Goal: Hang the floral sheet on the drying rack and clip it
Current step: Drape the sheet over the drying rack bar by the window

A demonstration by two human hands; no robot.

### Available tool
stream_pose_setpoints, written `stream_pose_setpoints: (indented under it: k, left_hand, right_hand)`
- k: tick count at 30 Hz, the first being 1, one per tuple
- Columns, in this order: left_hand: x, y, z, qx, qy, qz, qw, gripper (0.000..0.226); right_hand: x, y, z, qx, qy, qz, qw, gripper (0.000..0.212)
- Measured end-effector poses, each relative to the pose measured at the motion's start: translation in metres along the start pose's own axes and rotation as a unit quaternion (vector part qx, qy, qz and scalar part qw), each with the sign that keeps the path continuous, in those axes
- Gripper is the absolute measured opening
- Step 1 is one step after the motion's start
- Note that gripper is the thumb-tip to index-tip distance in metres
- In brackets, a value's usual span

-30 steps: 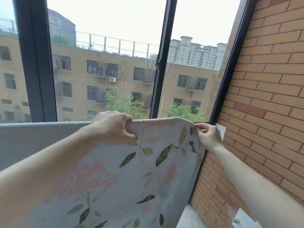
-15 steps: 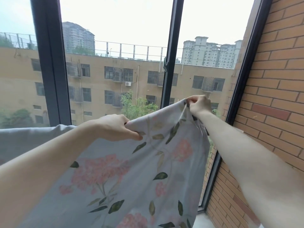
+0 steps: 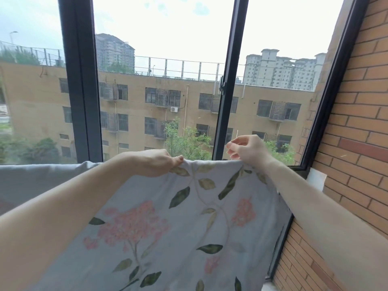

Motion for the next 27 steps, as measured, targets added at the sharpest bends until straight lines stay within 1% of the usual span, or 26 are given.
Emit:
stream_pose_setpoints:
  k: [2, 3, 4, 5, 6, 7, 10, 12, 15, 18, 19, 20, 21, 22, 24, 25, 26, 27]
  left_hand:
    - [0.009, 0.000, 0.000, -0.025, 0.008, 0.008, 1.000, 0.098]
    - [0.013, 0.001, 0.000, -0.032, 0.011, 0.006, 0.999, 0.092]
    - [0.016, 0.002, 0.000, -0.035, 0.012, 0.004, 0.999, 0.081]
    - [0.019, 0.003, -0.001, -0.038, 0.014, 0.003, 0.999, 0.067]
    - [0.021, 0.004, -0.002, -0.039, 0.015, 0.000, 0.999, 0.056]
    - [0.022, 0.005, -0.004, -0.034, 0.015, -0.002, 0.999, 0.050]
    - [0.019, 0.011, -0.016, 0.017, 0.025, 0.005, 1.000, 0.052]
    - [0.014, 0.017, -0.031, 0.057, 0.052, 0.016, 0.997, 0.055]
    - [0.007, 0.029, -0.065, 0.079, 0.132, 0.036, 0.987, 0.052]
    - [0.006, 0.044, -0.096, 0.105, 0.235, 0.050, 0.965, 0.049]
    - [0.009, 0.045, -0.098, 0.119, 0.256, 0.041, 0.958, 0.048]
    - [0.015, 0.042, -0.094, 0.137, 0.262, 0.023, 0.955, 0.048]
    - [0.025, 0.036, -0.083, 0.158, 0.244, -0.001, 0.957, 0.047]
    - [0.038, 0.028, -0.066, 0.177, 0.201, -0.023, 0.963, 0.045]
    - [0.057, 0.011, -0.024, 0.184, 0.068, -0.054, 0.979, 0.045]
    - [0.060, 0.006, -0.006, 0.164, 0.006, -0.062, 0.985, 0.044]
    - [0.062, 0.004, 0.005, 0.130, -0.033, -0.065, 0.989, 0.043]
    - [0.062, 0.004, 0.011, 0.104, -0.052, -0.060, 0.991, 0.040]
  right_hand:
    - [-0.019, -0.014, 0.010, -0.084, -0.013, -0.047, 0.995, 0.036]
    - [-0.028, -0.015, 0.018, -0.133, -0.023, -0.057, 0.989, 0.049]
    - [-0.035, -0.015, 0.023, -0.175, -0.020, -0.067, 0.982, 0.059]
    - [-0.040, -0.016, 0.025, -0.207, -0.006, -0.079, 0.975, 0.064]
    - [-0.043, -0.017, 0.026, -0.227, 0.010, -0.092, 0.969, 0.066]
    - [-0.044, -0.019, 0.027, -0.236, 0.020, -0.103, 0.966, 0.066]
    - [-0.043, -0.025, 0.028, -0.231, 0.032, -0.118, 0.965, 0.062]
    - [-0.039, -0.025, 0.025, -0.215, 0.044, -0.111, 0.969, 0.059]
    - [-0.032, -0.021, 0.022, -0.185, 0.054, -0.087, 0.977, 0.058]
    - [-0.033, -0.024, 0.025, -0.171, 0.063, -0.089, 0.979, 0.057]
    - [-0.034, -0.024, 0.028, -0.166, 0.067, -0.089, 0.980, 0.056]
    - [-0.035, -0.023, 0.031, -0.164, 0.069, -0.085, 0.980, 0.053]
    - [-0.035, -0.021, 0.033, -0.169, 0.071, -0.077, 0.980, 0.051]
    - [-0.036, -0.017, 0.034, -0.176, 0.073, -0.070, 0.979, 0.050]
    - [-0.037, -0.009, 0.033, -0.170, 0.079, -0.067, 0.980, 0.054]
    - [-0.037, -0.007, 0.031, -0.163, 0.081, -0.069, 0.981, 0.058]
    - [-0.037, -0.004, 0.028, -0.158, 0.083, -0.071, 0.981, 0.061]
    - [-0.037, -0.003, 0.025, -0.156, 0.087, -0.075, 0.981, 0.063]
Point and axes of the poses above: each hand's wrist, its own x-axis towards the middle knuckle, its own z-axis out of the palm, y = z × x, the point moved 9 cm from there along x, towards the middle knuckle
